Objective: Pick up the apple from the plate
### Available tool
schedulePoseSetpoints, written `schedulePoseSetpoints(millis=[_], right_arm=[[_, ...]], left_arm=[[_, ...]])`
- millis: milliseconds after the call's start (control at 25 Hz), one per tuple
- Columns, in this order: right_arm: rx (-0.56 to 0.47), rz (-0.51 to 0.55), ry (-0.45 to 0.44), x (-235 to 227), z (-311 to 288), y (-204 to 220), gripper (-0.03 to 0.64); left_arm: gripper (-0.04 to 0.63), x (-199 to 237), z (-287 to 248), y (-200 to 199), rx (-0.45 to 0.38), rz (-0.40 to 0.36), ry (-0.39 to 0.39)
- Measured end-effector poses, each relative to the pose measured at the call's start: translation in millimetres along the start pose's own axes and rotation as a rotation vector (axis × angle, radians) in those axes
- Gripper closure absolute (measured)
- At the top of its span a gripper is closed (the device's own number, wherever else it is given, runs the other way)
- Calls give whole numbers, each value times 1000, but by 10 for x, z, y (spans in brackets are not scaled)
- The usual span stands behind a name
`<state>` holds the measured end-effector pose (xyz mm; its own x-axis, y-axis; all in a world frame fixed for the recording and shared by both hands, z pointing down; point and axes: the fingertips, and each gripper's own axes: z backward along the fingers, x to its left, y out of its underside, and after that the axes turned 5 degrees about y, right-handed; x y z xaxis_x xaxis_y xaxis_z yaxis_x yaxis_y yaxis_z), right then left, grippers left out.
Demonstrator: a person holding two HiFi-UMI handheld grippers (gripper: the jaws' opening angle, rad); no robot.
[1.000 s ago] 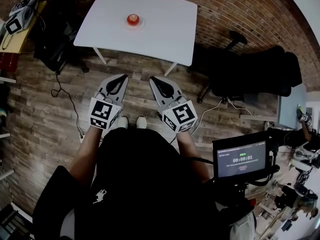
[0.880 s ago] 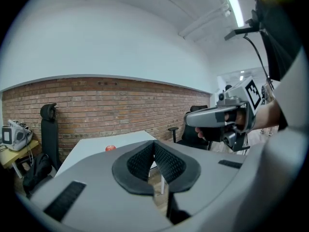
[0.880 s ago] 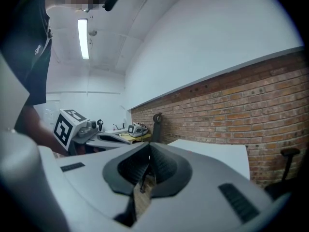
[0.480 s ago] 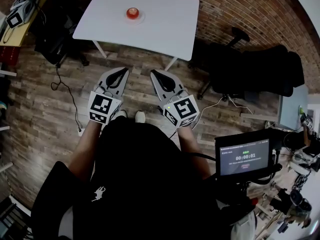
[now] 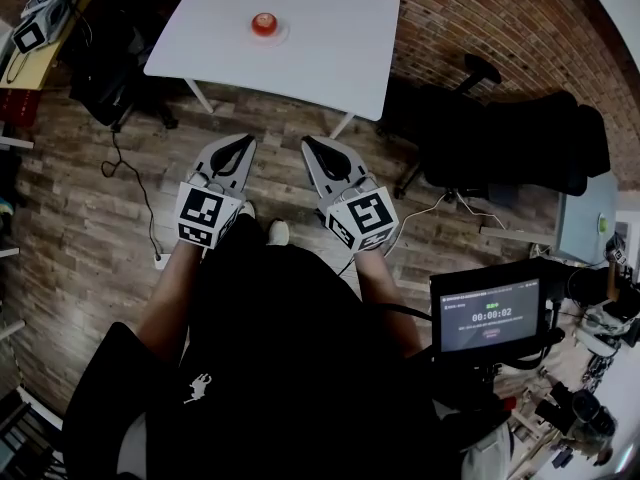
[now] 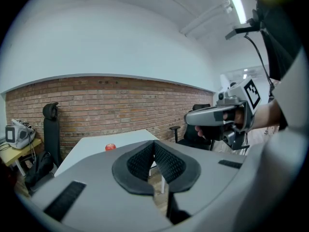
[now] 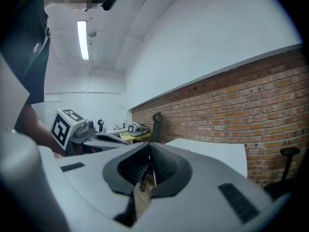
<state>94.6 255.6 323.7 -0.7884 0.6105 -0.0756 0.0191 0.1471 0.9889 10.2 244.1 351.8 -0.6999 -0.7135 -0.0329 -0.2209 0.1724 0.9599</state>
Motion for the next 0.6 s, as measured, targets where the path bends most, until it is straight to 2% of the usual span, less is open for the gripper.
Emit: schedulePoseSetpoints(millis=[600], right_arm=[[-2,5,17,-99,-93,-12,612]], left_arm=[[589,140,-103,-22,-9,-12,1]])
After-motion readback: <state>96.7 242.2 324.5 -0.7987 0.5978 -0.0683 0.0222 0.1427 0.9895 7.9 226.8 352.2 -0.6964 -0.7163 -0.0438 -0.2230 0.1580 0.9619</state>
